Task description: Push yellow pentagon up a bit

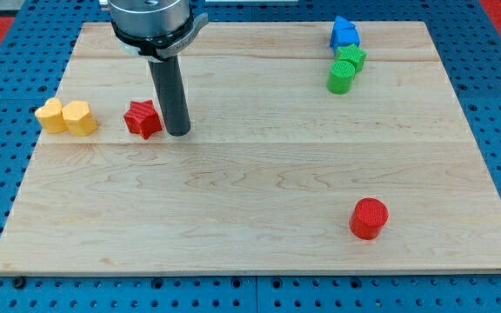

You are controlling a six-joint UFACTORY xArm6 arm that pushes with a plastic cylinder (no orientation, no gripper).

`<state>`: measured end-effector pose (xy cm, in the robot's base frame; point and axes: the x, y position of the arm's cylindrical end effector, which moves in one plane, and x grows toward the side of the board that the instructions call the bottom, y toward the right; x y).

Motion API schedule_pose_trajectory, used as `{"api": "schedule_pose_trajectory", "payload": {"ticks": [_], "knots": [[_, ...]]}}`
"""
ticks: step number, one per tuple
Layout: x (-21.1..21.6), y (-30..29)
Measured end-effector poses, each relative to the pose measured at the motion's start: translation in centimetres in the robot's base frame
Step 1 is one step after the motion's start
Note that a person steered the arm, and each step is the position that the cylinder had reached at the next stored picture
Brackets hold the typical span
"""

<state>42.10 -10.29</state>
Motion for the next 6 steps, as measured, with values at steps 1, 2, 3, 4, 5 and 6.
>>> {"api": "schedule_pose_trajectory", "payload": {"ticks": [1,2,3,4,5,6], "knots": [[0.0,-4.2],[0.5,-4.4],[3.1,-8.8],[3.1,-13.7],[2.7,-13.8],[1.9,-13.8]]}}
